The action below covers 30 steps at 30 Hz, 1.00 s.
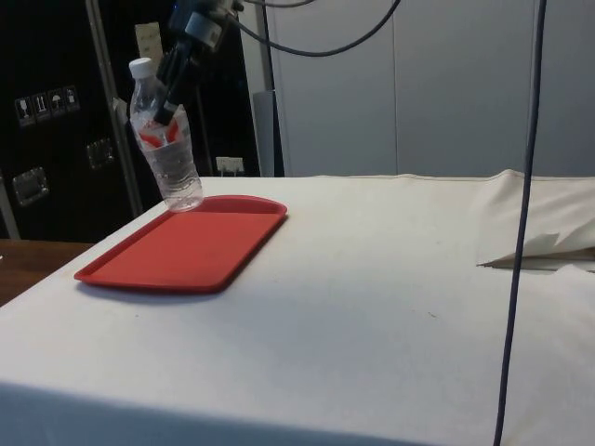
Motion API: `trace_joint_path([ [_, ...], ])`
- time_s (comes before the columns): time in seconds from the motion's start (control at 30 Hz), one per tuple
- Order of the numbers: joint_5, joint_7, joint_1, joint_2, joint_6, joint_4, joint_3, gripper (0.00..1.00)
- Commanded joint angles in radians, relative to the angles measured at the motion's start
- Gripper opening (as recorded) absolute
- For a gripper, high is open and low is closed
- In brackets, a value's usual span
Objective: Place the bottle upright on the tray.
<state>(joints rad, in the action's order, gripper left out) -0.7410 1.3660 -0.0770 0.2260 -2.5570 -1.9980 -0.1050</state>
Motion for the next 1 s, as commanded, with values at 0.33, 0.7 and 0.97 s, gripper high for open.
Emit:
trace_joint_path([
  [0.33,-0.088,0.082,0.004,0.040,-0.019,0.026,-0.018,0.00],
  [0.7,-0.144,0.143,0.007,0.063,-0.036,0.028,-0.034,0.00],
  [0.97,-0.189,0.191,0.009,0.081,-0.045,0.034,-0.047,0.00],
])
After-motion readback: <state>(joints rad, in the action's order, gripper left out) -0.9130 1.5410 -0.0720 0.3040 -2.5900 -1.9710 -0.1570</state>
